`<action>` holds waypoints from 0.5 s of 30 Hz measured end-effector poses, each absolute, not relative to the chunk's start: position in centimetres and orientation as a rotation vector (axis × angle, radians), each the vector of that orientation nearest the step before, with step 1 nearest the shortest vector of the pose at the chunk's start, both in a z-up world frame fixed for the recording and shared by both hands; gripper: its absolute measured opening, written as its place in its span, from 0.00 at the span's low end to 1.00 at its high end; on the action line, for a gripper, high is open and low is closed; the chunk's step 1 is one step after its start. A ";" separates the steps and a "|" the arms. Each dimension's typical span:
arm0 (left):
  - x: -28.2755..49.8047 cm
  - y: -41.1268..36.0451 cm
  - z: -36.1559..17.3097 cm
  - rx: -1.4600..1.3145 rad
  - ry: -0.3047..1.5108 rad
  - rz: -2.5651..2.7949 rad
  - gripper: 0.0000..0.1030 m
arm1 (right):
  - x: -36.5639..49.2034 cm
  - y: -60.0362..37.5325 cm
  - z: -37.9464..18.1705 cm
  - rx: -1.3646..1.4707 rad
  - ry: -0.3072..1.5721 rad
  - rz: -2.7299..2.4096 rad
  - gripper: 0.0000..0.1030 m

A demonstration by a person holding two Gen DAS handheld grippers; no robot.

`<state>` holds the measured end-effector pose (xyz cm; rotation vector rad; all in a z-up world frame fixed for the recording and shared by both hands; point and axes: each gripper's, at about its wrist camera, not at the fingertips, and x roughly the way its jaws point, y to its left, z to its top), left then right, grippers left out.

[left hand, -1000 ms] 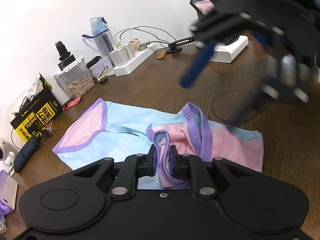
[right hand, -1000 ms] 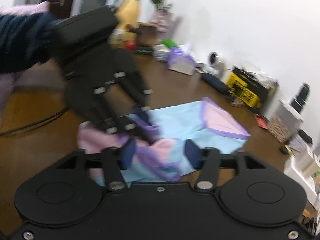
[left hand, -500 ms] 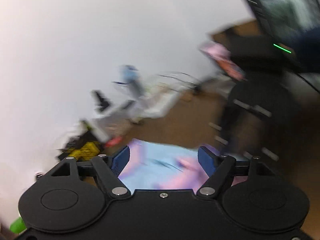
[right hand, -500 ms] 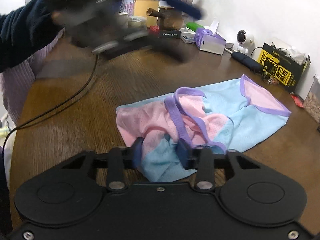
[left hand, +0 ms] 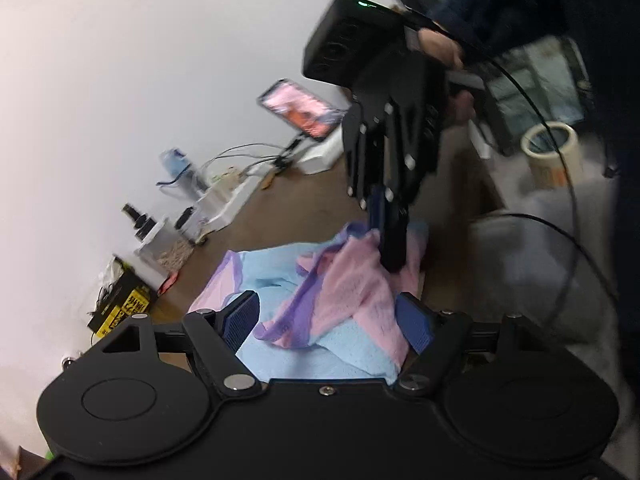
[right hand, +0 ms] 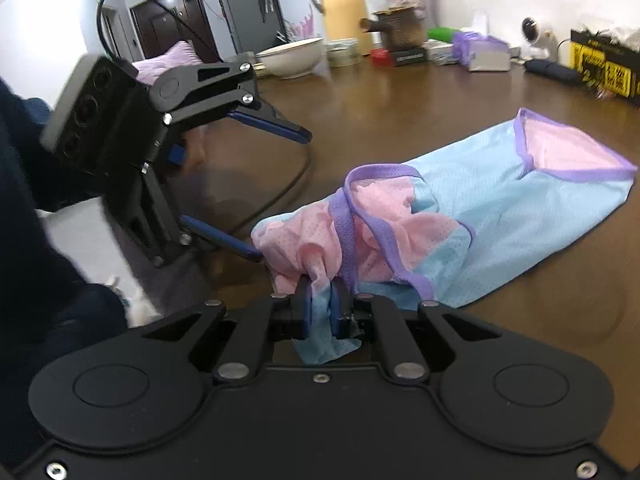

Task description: Fold clothes

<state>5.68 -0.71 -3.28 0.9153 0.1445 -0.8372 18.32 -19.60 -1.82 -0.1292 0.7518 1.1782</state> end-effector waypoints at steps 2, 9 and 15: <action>4.2 -0.7 -4.1 0.947 0.136 -0.879 0.72 | 16.6 -19.8 -1.9 -0.089 0.759 1.184 0.11; 3.0 -1.6 -7.3 1.105 0.076 -0.870 0.69 | 14.9 -20.7 -2.5 0.042 0.794 1.192 0.11; 6.7 -1.8 -4.6 0.880 0.336 -0.939 0.31 | 13.6 -19.6 -1.8 -0.021 0.763 1.050 0.27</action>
